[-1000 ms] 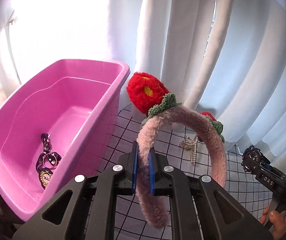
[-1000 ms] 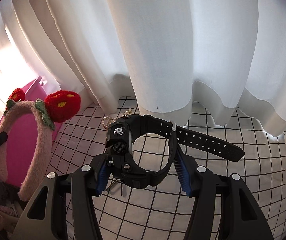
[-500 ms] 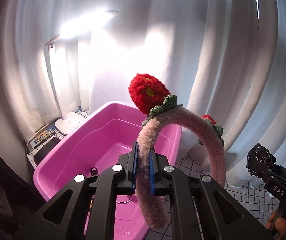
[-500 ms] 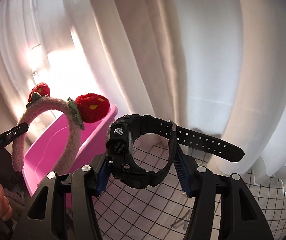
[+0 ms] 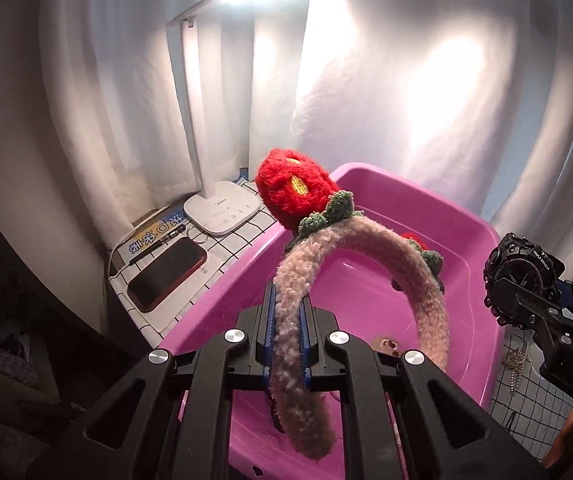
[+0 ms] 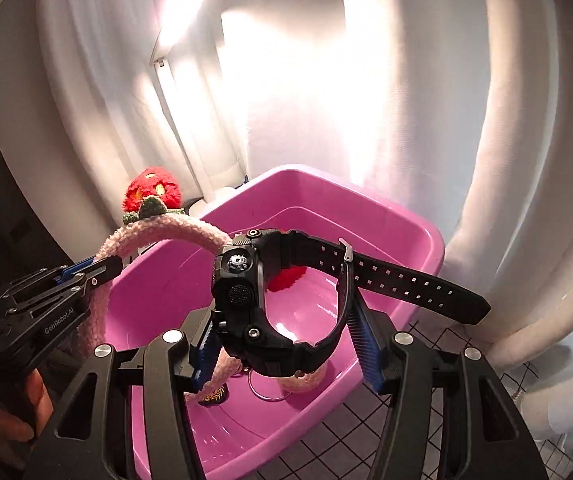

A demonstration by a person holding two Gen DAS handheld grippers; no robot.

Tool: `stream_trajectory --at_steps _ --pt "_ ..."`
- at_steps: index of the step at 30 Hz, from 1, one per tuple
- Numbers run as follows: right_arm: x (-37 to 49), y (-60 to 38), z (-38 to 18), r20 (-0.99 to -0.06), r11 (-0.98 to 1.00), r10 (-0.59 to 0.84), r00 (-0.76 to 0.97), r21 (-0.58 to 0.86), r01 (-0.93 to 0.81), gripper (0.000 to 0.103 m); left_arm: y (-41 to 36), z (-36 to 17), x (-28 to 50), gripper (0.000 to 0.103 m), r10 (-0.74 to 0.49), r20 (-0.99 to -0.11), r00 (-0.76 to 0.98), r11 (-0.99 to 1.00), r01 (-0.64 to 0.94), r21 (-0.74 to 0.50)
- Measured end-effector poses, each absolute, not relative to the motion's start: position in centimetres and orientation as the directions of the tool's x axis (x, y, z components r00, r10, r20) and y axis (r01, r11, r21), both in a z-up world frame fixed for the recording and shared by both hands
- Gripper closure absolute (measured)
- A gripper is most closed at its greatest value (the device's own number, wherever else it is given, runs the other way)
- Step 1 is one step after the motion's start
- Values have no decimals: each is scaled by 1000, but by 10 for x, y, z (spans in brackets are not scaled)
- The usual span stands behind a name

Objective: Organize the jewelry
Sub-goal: 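Carry the watch and headband into the pink tub and open both tools, then withdraw both open tools from the tub back over the table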

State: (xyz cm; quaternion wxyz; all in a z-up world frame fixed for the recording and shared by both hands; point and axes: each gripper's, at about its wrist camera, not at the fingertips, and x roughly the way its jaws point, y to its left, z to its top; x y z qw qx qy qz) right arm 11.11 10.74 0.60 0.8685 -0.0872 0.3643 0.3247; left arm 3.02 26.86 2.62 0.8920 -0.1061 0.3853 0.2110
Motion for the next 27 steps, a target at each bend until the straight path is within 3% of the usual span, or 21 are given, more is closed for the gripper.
stream_trajectory --at_steps 6,12,14,16,27 --pt "134 141 -27 -776 777 434 457 66 -626 48 279 -2 42 90 281 -792 543 890 -456 4" --pt "148 153 -40 -815 788 392 426 59 -613 44 284 -17 51 78 254 -827 501 894 -449 3" --pt "151 155 -40 -815 790 387 430 52 -611 38 285 -18 50 59 254 -829 498 891 -454 0" --pt "152 157 -35 -806 791 378 455 26 -611 37 285 -15 48 22 273 -815 511 886 -463 6" --pt "140 136 -15 -768 802 403 497 35 -596 37 277 1 38 15 283 -787 548 884 -467 -8"
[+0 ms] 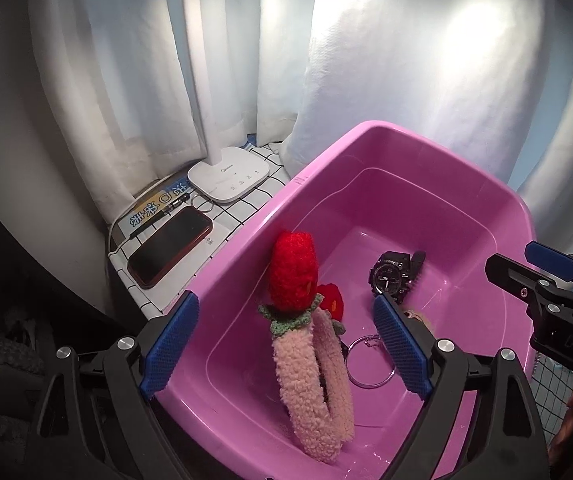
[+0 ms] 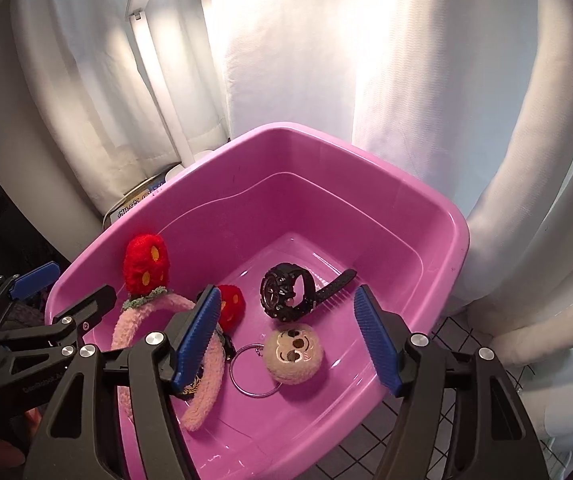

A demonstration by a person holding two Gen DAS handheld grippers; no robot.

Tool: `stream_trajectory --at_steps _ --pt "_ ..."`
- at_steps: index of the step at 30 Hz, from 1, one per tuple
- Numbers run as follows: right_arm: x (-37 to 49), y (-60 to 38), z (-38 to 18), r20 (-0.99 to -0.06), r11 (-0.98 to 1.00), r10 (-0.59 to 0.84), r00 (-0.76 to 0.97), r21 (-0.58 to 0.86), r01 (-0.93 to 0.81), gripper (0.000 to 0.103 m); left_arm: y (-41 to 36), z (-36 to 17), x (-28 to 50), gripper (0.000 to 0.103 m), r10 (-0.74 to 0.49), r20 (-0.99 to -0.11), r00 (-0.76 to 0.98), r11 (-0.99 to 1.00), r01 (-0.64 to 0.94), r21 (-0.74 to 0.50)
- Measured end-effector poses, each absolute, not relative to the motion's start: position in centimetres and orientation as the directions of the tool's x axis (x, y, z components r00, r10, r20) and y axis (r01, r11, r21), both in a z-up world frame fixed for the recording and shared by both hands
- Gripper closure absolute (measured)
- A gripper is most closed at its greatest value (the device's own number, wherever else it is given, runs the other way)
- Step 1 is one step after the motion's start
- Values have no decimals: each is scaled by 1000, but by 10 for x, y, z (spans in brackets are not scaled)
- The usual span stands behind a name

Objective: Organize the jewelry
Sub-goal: 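Withdraw both open tools from the tub back over the table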

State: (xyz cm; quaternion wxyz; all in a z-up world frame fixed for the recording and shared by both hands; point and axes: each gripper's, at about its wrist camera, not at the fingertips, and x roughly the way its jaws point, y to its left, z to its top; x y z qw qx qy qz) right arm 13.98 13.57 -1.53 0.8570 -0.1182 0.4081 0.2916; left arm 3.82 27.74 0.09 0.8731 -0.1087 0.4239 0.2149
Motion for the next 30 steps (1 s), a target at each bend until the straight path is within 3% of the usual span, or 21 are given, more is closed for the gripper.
stream_trajectory --at_steps 12,19,24,30 --pt "111 86 18 -694 829 424 582 38 -558 37 229 45 16 10 248 -705 665 916 -398 -54" --pt "84 15 25 -651 880 393 649 60 -471 37 180 67 15 8 145 -663 734 953 -285 -107" --pt "70 -69 2 -661 942 303 686 96 -323 33 132 70 22 7 65 -652 755 978 -180 -110" --pt "62 -152 -56 -744 985 173 646 116 -129 33 74 52 42 6 -49 -683 729 991 -50 -125"
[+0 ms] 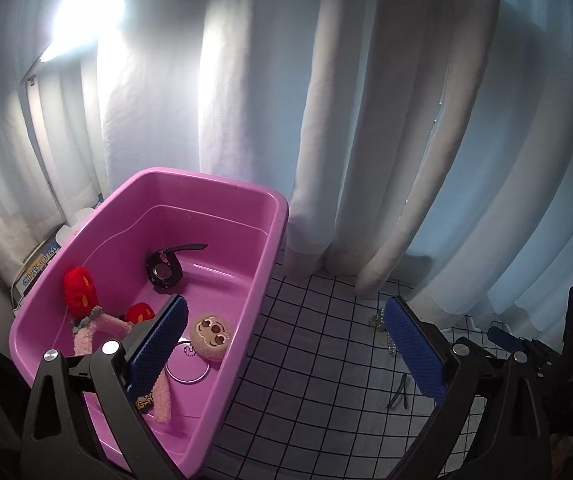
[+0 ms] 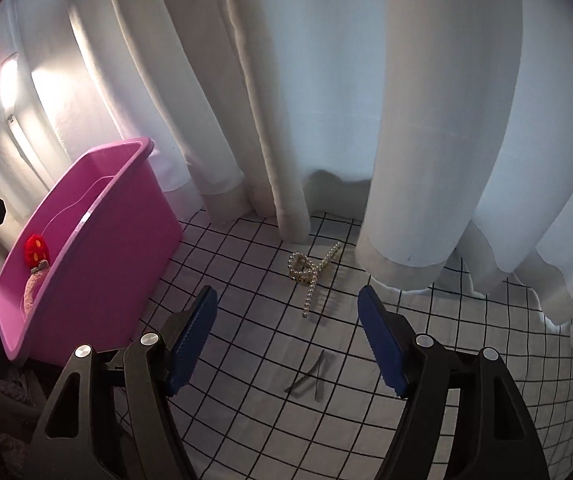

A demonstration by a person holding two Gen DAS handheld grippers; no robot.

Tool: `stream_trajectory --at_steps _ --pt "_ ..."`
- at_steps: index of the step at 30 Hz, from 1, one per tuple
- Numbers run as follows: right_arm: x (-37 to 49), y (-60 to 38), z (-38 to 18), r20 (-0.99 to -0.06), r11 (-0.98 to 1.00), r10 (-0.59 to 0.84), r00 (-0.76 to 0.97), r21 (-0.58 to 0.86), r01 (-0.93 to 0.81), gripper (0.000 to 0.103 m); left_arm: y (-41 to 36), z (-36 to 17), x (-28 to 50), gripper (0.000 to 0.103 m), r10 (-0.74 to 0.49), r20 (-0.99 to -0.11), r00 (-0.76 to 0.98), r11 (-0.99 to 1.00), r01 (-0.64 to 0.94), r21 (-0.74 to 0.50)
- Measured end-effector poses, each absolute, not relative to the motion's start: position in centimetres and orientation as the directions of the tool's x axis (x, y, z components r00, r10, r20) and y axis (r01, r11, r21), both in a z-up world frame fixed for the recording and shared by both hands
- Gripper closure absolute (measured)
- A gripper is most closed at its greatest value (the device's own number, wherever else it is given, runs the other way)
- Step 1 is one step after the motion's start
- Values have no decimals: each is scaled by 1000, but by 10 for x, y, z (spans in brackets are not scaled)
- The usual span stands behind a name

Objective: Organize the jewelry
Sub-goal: 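Withdraw both open tools from the tub back over the table, then grasp the thin brown hairpin with the right tool while the left tool grasps the pearl hair clip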

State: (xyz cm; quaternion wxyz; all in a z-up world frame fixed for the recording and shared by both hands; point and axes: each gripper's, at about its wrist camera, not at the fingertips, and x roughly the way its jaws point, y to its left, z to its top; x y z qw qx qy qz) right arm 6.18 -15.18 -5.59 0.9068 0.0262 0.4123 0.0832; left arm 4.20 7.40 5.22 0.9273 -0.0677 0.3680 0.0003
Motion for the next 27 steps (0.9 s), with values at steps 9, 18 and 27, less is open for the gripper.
stream_trajectory --at_steps 9,18,27 --pt "54 -183 -149 -837 981 169 520 193 -7 34 0 -8 79 6 -125 -761 637 992 78 -98" --pt "72 -159 -199 -875 989 122 468 148 20 34 -22 -82 113 6 -90 -848 522 995 88 -51" --pt "85 -148 -220 -874 997 16 486 53 63 35 -29 -122 145 6 -68 -886 460 996 82 -34"
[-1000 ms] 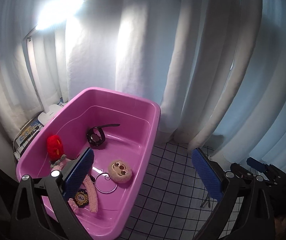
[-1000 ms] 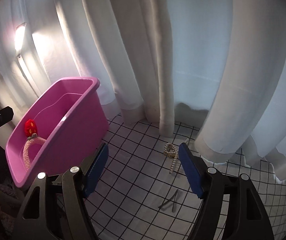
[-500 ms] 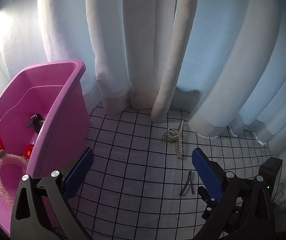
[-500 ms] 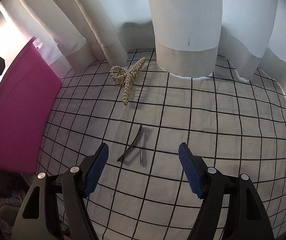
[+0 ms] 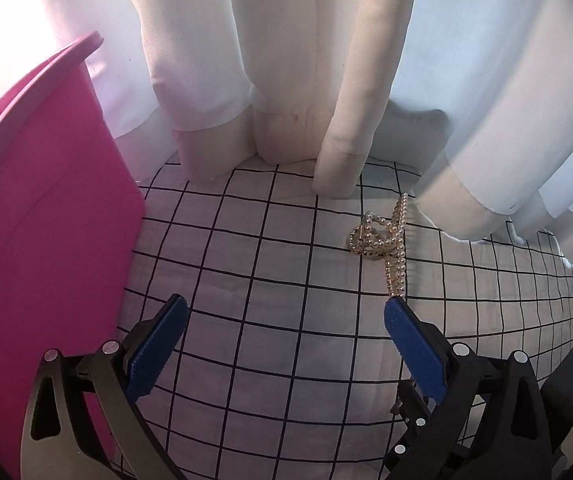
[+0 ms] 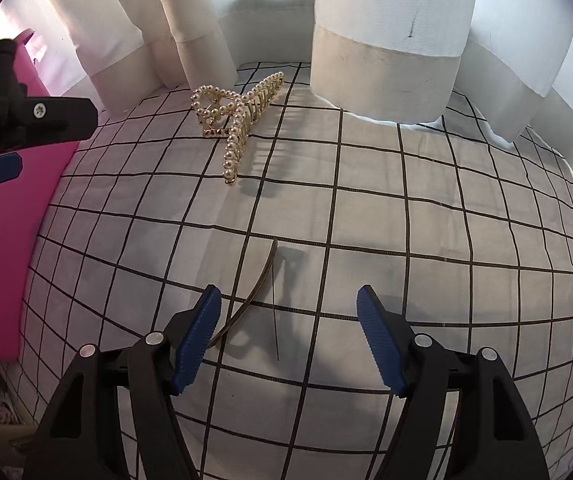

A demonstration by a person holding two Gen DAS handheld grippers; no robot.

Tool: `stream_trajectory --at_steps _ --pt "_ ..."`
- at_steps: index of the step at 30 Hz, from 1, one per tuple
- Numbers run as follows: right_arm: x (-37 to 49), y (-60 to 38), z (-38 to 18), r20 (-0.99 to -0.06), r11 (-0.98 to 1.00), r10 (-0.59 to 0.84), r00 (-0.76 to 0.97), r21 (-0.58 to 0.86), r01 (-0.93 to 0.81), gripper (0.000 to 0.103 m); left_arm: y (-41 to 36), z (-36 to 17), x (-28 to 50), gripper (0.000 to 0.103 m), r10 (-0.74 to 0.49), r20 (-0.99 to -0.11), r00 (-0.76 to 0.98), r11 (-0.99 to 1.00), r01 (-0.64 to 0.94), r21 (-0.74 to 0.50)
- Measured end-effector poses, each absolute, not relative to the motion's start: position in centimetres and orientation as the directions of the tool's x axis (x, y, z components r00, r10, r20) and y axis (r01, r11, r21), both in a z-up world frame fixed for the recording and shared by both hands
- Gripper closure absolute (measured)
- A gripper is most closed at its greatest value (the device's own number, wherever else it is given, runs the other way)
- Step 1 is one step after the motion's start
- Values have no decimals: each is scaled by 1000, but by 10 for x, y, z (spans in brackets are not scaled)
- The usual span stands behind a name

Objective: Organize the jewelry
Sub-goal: 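Grasp the thin brown hairpin with the right tool while the left tool grasps the pearl hair clip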

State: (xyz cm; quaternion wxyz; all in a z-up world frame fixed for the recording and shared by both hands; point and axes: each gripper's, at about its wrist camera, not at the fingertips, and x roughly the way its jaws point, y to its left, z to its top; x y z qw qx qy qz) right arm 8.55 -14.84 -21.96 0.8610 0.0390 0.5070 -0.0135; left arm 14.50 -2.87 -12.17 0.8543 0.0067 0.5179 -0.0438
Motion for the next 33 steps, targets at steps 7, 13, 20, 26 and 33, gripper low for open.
stream_trajectory --at_steps 7,13,20,26,33 --pt "80 -147 -223 -850 998 -46 525 -21 55 82 -43 -143 161 6 -71 -898 434 994 104 -28" --pt "76 -159 -222 -841 998 -49 539 -23 54 88 -59 -158 170 6 -83 -902 423 992 120 -35" --pt "66 -185 -218 -838 998 -36 544 -3 61 88 -87 -171 186 6 -96 -903 419 988 153 -34" --pt "77 -177 -221 -840 998 -43 541 -15 56 88 -110 -188 211 6 -78 -919 387 986 164 -14" --pt "76 -170 -220 -840 998 -46 540 -19 55 88 -107 -201 220 9 -53 -927 371 992 124 -7"
